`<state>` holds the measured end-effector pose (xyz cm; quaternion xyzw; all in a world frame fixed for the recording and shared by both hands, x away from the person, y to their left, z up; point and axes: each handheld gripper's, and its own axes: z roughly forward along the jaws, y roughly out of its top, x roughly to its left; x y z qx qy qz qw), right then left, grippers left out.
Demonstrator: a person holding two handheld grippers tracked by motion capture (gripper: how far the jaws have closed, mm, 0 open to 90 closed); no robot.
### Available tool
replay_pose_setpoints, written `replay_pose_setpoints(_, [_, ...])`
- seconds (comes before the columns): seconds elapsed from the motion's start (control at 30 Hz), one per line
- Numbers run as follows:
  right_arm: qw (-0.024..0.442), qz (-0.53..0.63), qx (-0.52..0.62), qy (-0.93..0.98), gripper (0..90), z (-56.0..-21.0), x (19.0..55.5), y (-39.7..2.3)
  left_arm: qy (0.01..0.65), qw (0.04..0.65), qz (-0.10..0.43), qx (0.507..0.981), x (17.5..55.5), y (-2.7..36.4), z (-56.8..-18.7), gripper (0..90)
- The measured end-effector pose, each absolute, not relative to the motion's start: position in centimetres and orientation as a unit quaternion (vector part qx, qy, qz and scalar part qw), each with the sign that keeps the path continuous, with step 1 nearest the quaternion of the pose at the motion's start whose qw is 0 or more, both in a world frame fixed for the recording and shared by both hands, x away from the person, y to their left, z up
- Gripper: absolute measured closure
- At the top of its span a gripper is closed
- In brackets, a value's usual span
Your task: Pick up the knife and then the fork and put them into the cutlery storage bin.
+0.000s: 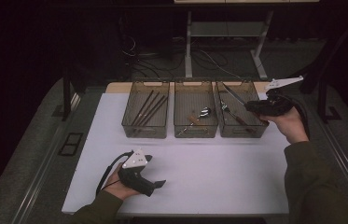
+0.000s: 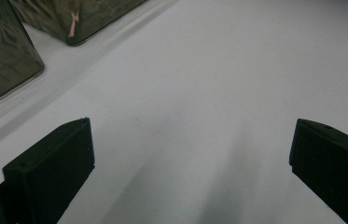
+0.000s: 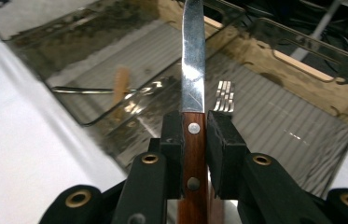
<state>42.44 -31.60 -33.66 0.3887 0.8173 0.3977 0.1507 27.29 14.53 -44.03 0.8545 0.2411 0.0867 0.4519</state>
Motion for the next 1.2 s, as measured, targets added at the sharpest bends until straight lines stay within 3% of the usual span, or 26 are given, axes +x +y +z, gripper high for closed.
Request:
replay_pose_setpoints(0.87, [0.153, 0.334, 0.448, 0.815, 76.2, -37.8, 47.0, -31.1, 0.243, 0.457, 0.085, 0.851, 27.3, 14.6, -44.0, 0.0])
replay_pose_setpoints(1.2, [0.148, 0.36, 0.461, 0.798, 51.9, -37.9, 46.7, -31.5, 0.242, 0.457, 0.085, 0.852, 27.3, 14.6, -44.0, 0.0])
